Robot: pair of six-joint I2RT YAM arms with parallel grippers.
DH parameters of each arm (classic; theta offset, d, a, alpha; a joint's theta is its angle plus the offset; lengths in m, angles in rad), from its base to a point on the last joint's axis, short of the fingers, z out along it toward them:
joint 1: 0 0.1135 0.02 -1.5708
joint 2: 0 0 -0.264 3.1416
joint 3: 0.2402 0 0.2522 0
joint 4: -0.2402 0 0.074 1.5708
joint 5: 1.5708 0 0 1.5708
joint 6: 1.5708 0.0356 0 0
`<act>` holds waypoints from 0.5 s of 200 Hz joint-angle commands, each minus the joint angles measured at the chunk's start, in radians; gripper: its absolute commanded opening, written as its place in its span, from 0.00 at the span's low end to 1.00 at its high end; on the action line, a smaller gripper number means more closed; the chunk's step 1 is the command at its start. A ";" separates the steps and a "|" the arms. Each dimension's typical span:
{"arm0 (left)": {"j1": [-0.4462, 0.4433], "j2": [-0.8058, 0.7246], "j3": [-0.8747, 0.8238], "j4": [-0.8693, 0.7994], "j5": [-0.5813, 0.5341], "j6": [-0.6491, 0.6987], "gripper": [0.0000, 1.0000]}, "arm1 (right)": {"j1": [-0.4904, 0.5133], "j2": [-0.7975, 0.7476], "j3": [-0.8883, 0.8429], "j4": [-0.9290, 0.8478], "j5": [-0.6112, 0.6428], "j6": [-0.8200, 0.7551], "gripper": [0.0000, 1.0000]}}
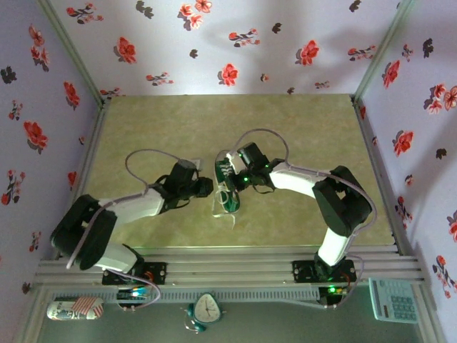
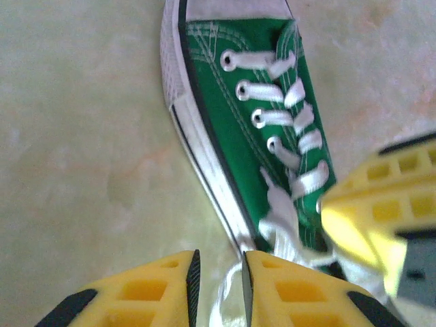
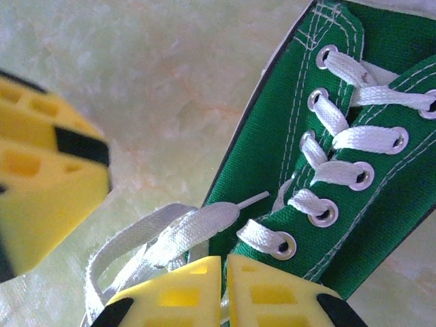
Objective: Tie the shoes
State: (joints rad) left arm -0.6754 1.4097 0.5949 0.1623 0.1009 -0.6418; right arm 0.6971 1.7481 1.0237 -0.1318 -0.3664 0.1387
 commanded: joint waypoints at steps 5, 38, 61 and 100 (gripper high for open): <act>-0.034 -0.086 -0.109 0.145 0.017 -0.022 0.28 | 0.005 -0.012 -0.012 0.010 0.014 0.012 0.13; -0.101 -0.049 -0.149 0.271 0.017 -0.057 0.29 | 0.007 -0.010 -0.015 0.017 0.011 0.015 0.13; -0.111 0.018 -0.138 0.301 0.016 -0.071 0.29 | 0.007 -0.004 -0.011 0.017 0.009 0.013 0.13; -0.112 0.067 -0.126 0.332 -0.003 -0.091 0.30 | 0.006 -0.001 -0.005 0.011 0.007 0.007 0.13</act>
State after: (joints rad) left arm -0.7818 1.4517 0.4534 0.4320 0.1135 -0.7071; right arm 0.6987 1.7481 1.0237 -0.1276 -0.3664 0.1410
